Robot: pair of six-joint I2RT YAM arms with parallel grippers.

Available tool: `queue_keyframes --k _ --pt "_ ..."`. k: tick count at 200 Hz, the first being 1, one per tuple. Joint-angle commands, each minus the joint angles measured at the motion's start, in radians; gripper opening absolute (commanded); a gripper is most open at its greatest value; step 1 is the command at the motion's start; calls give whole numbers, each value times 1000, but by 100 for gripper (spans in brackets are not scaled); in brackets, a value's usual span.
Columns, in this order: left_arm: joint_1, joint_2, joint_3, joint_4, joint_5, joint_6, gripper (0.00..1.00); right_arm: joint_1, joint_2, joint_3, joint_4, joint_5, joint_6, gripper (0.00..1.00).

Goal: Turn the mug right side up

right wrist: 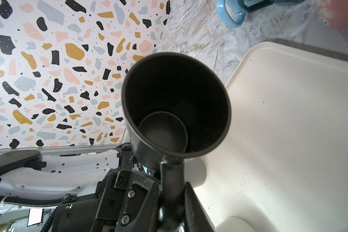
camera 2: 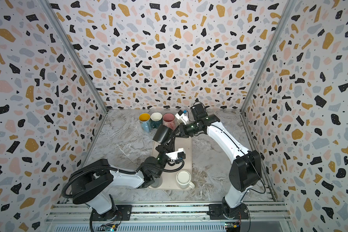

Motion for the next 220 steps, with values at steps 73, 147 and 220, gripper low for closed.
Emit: queue_keyframes --k 73,147,220 --pt "-4 -26 63 484 57 5 8 4 -117 -161 204 -5 75 0" --pt "-2 -19 68 483 43 14 17 -23 -151 -219 289 -9 127 0" --pt "1 -11 74 484 38 26 26 -46 -181 -264 354 -10 159 0"
